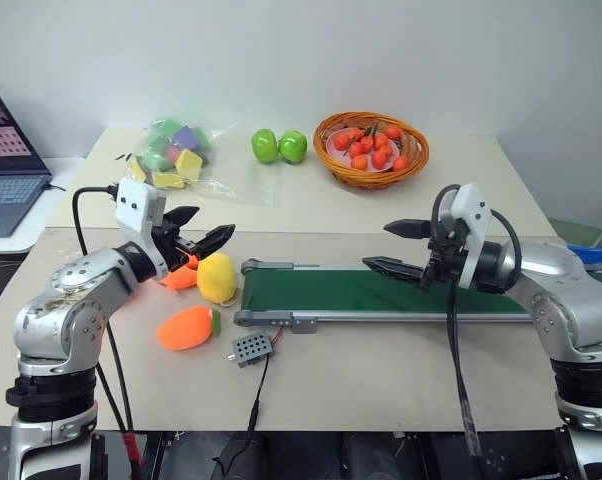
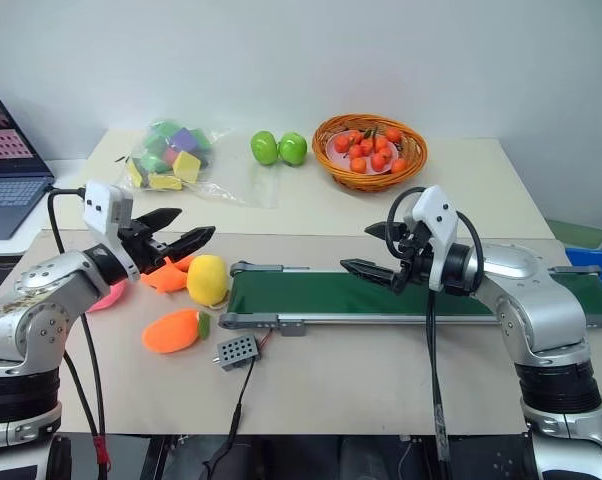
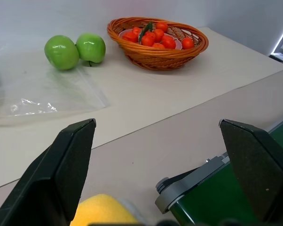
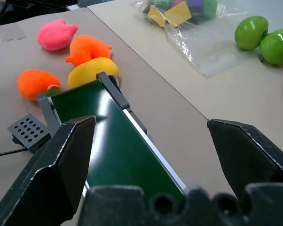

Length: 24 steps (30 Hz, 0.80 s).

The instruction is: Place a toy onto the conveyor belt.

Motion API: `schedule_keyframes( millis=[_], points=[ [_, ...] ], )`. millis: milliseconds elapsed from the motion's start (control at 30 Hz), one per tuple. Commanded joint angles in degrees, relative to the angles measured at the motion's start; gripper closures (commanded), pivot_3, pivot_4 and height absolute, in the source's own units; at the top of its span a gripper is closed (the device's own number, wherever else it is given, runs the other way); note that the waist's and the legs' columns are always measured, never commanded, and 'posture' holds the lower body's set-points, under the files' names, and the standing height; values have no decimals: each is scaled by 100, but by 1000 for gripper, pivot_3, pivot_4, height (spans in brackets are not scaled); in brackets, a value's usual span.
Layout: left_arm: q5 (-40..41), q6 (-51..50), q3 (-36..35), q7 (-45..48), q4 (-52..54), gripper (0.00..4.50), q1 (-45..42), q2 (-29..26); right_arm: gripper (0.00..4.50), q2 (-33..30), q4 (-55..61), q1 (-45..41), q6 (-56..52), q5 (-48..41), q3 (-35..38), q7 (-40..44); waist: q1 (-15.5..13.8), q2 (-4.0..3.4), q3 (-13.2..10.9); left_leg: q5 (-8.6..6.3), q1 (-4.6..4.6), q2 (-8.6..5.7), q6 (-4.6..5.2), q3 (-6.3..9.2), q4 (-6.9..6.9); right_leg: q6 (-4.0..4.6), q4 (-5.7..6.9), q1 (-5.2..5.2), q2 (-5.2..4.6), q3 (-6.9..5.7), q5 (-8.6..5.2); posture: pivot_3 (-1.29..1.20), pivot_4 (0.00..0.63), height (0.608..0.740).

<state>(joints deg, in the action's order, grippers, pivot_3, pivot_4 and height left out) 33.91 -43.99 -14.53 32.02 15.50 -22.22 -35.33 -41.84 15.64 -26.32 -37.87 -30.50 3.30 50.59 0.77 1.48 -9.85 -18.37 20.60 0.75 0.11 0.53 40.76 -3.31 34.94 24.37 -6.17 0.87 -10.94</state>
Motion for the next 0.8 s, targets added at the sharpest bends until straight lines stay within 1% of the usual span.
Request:
schedule_keyframes(
  millis=[33,167,500,567,667,800],
  points=[
    [-63,280,9,189,-122,21,-296,-137,0,-15,26,-105,249,15,182,17,0,0,0,0,0,0,0,0,0,0,0,0,0,0,0,0,150,738],
    [-4,333,26,493,-364,21,-460,-228,0,-38,-51,-143,351,59,144,72,-5,0,0,1,-1,-1,-1,-1,1,0,0,0,0,-1,0,0,150,738],
    [-107,357,-317,461,-427,21,-308,-532,0,-23,-367,-465,466,175,-71,348,20,0,0,0,-2,1,1,-2,0,0,0,1,0,1,0,0,150,738],
    [-55,307,-602,365,-534,21,-260,-623,0,15,-496,-602,530,235,-166,437,26,0,0,0,-3,0,1,-2,0,0,0,0,0,1,0,0,150,738],
    [78,129,-1211,239,-643,21,0,-797,0,75,-734,-845,637,332,-335,614,45,0,-1,0,-3,2,1,-3,-2,0,0,3,1,0,0,0,150,738],
    [695,-522,-2219,38,-700,21,425,-793,0,153,-1005,-1147,726,408,-532,859,54,-1,-1,-1,-2,2,2,-4,-4,0,-1,7,0,0,0,0,150,738]
  ],
)
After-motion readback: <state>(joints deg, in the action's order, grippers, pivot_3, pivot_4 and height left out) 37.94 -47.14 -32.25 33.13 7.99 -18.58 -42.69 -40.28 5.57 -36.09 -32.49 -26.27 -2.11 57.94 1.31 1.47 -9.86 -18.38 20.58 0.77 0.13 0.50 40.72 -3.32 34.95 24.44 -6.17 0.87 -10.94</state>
